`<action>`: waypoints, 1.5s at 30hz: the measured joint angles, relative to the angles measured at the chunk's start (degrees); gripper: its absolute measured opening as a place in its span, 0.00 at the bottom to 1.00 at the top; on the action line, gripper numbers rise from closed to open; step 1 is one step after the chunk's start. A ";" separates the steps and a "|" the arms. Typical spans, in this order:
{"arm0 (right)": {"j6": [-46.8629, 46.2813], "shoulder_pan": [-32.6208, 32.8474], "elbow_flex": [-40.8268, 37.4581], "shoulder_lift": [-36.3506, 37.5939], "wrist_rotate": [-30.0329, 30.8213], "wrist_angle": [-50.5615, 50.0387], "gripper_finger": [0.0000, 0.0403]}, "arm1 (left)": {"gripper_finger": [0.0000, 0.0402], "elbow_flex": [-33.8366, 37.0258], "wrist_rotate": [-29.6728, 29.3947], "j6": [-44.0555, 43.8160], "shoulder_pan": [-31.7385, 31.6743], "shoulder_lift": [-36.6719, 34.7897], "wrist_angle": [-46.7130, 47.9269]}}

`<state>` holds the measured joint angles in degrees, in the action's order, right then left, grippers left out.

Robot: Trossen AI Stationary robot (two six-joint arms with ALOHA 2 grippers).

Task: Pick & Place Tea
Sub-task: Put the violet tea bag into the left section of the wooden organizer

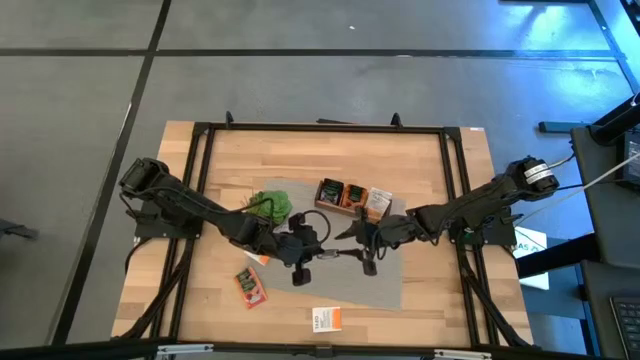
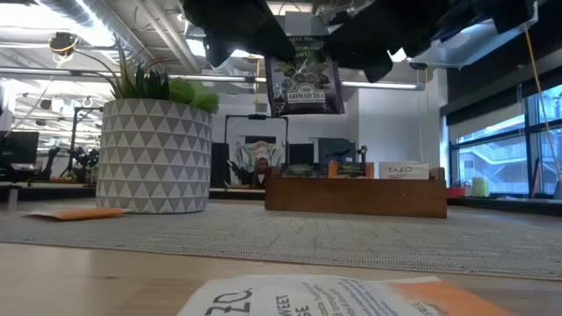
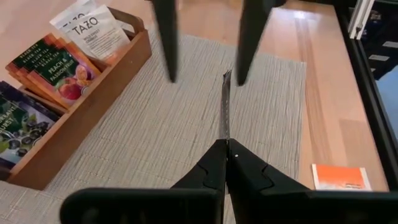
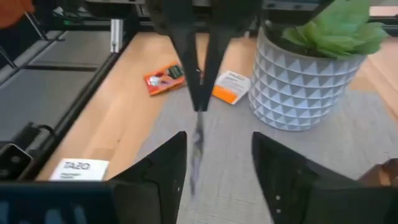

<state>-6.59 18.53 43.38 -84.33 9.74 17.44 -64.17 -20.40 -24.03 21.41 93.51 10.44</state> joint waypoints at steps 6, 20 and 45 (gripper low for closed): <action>-0.62 -0.01 0.00 -0.02 -0.89 1.39 0.34 | 0.01 0.01 -0.77 -0.31 -0.02 0.00 -0.95; -0.99 0.02 0.00 -0.09 -3.79 3.03 0.02 | 0.01 0.00 -0.89 -0.01 -0.17 0.02 -2.99; 2.95 -5.67 -9.83 3.34 15.43 19.88 0.01 | 0.24 0.03 -17.98 9.20 9.60 -7.05 4.40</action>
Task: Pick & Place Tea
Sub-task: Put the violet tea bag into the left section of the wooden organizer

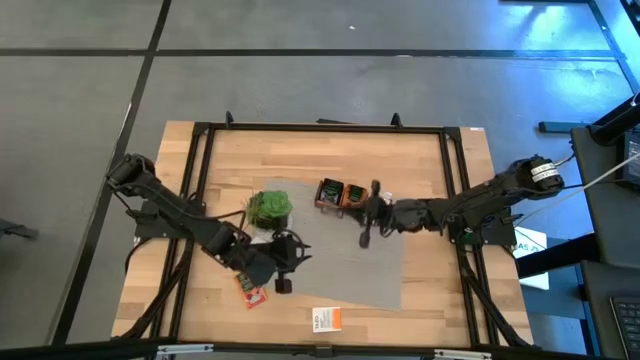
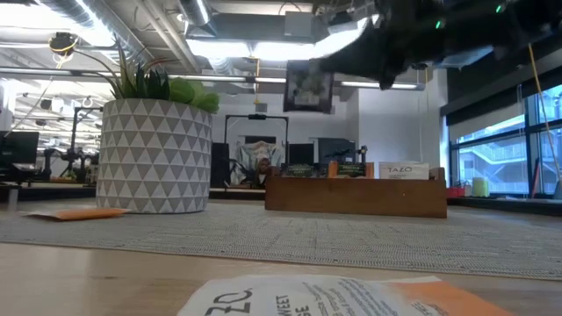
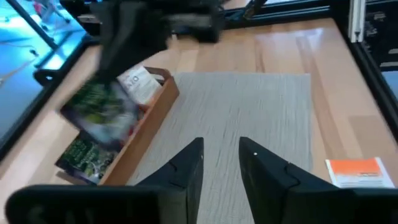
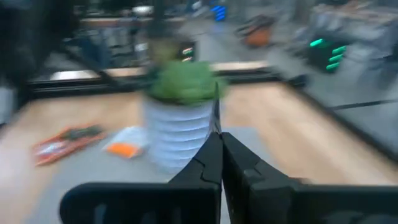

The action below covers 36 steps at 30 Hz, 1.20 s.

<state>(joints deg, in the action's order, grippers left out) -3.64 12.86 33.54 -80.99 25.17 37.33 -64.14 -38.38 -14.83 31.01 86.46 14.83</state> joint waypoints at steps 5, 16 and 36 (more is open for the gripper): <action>2.40 -4.97 -3.52 -0.71 -1.01 5.46 0.01 | 0.24 0.00 -2.67 -0.25 1.26 0.06 0.00; 5.47 -9.69 -3.10 -13.40 -2.39 15.36 0.01 | 0.24 0.00 -2.96 -0.46 1.19 0.08 0.03; 5.36 -10.87 -1.16 -21.75 -2.41 11.39 0.02 | 0.24 0.00 -2.17 -1.08 1.19 0.10 0.21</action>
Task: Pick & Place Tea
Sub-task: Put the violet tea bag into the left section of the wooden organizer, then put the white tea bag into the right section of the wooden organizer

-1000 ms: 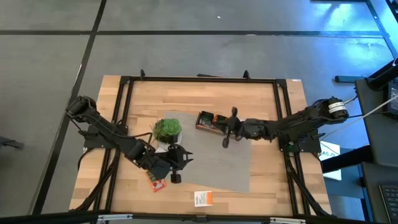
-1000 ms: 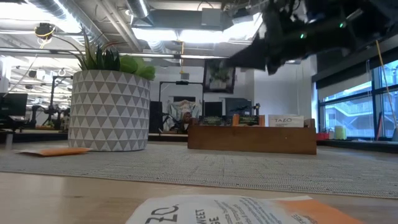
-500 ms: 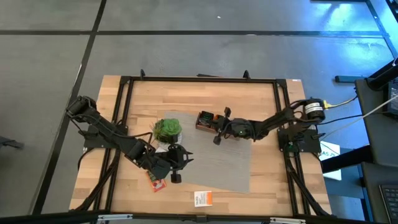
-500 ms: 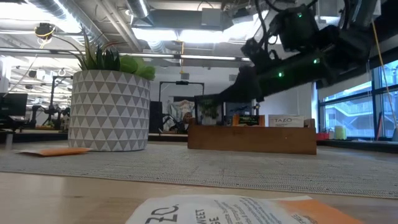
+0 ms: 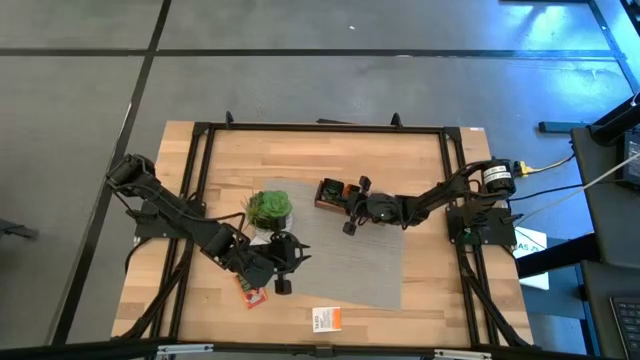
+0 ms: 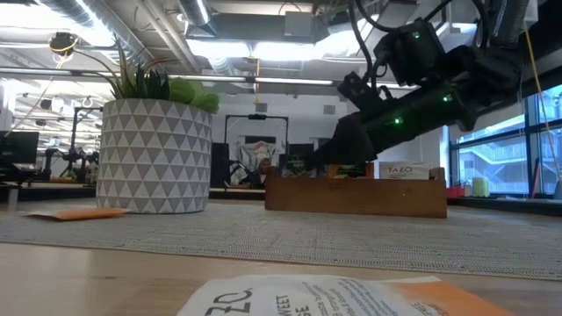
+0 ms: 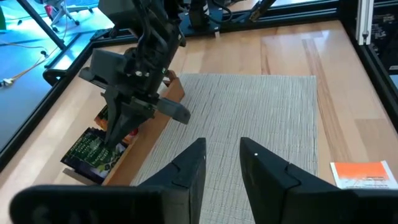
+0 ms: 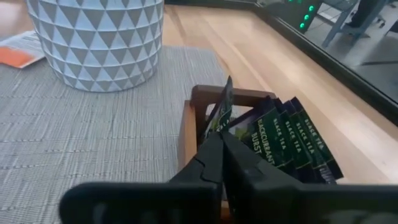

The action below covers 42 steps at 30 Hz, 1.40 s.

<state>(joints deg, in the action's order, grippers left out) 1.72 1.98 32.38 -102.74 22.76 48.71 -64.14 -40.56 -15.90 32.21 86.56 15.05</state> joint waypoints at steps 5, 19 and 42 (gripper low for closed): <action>-1.22 0.06 0.00 0.00 -0.41 0.08 0.07 | 0.23 0.00 -0.01 -0.02 0.00 0.00 -0.01; 3.53 1.55 0.00 8.50 13.18 -0.68 0.32 | 0.24 0.00 1.73 -1.99 0.00 0.00 0.07; 2.98 22.56 0.00 12.15 -23.39 -5.15 0.33 | 0.23 0.04 19.62 -9.07 3.05 13.20 -14.62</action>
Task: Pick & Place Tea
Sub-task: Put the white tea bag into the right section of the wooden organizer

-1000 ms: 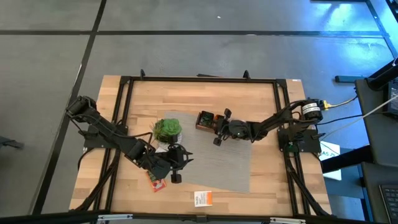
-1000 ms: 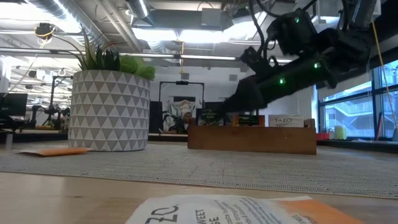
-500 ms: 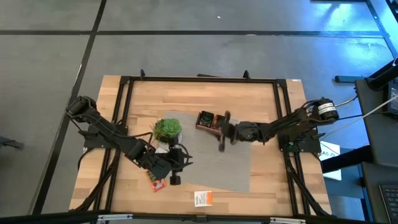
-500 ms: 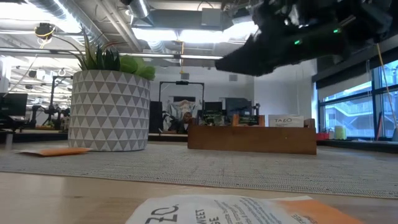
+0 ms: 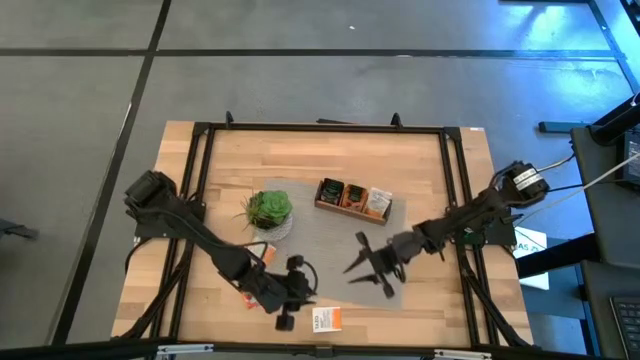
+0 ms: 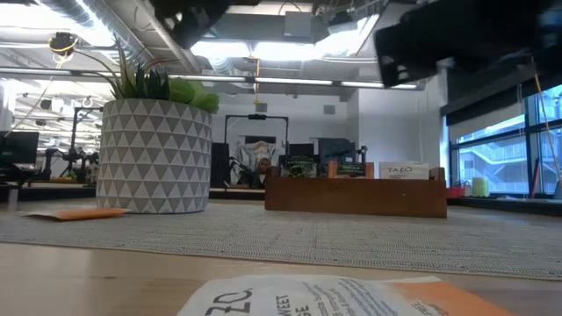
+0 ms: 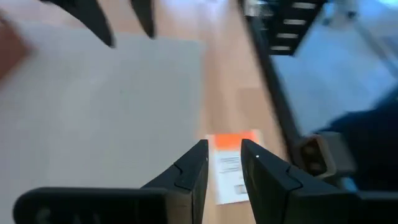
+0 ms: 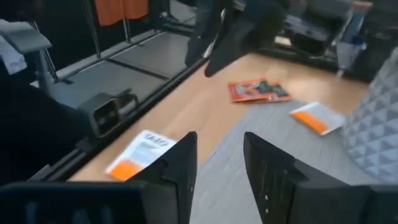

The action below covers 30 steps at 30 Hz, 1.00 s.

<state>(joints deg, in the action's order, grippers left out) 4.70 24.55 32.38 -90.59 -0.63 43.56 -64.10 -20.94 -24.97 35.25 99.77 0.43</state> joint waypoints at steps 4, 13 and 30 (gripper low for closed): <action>-3.93 4.78 1.87 0.00 5.69 -6.11 0.33 | 0.23 -0.02 5.20 -3.42 -0.02 3.26 -2.76; -7.65 11.81 14.75 -7.86 10.09 -19.81 0.33 | 0.11 -0.02 13.02 -5.80 0.83 13.18 -12.27; -12.69 13.02 36.07 -24.83 10.03 -45.46 0.33 | 0.01 -0.11 13.25 -10.61 1.01 21.19 -18.80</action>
<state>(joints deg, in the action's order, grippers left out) -7.99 37.56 68.45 -115.42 9.41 -1.90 -64.20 -7.68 -35.58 36.26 120.96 -18.37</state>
